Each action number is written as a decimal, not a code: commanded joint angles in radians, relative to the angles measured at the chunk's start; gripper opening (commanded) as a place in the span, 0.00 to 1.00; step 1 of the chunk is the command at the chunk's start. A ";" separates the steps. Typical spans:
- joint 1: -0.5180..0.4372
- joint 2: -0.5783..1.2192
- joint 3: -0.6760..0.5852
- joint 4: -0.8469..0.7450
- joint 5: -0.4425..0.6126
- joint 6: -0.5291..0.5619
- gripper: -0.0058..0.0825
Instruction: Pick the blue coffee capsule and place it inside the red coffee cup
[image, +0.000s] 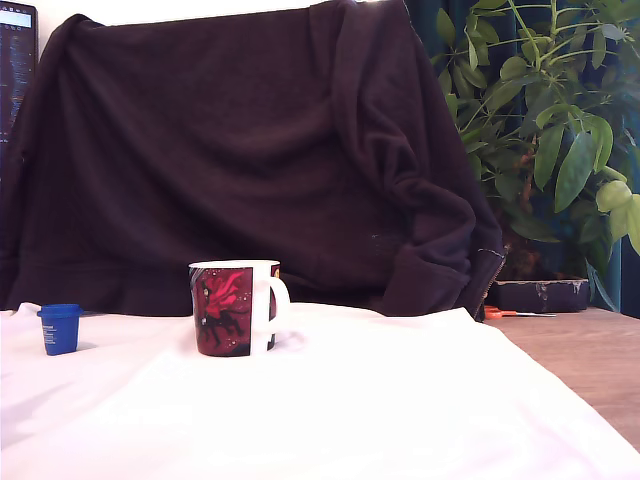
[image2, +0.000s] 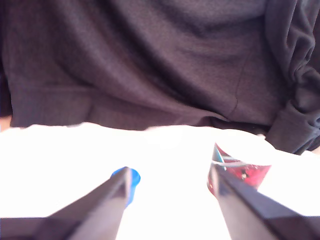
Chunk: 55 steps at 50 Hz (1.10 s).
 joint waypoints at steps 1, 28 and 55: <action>-0.011 0.059 -0.019 0.066 -0.009 0.015 0.80; -0.024 0.673 0.022 0.562 -0.050 0.100 0.75; -0.020 1.210 0.259 0.727 -0.052 0.173 0.75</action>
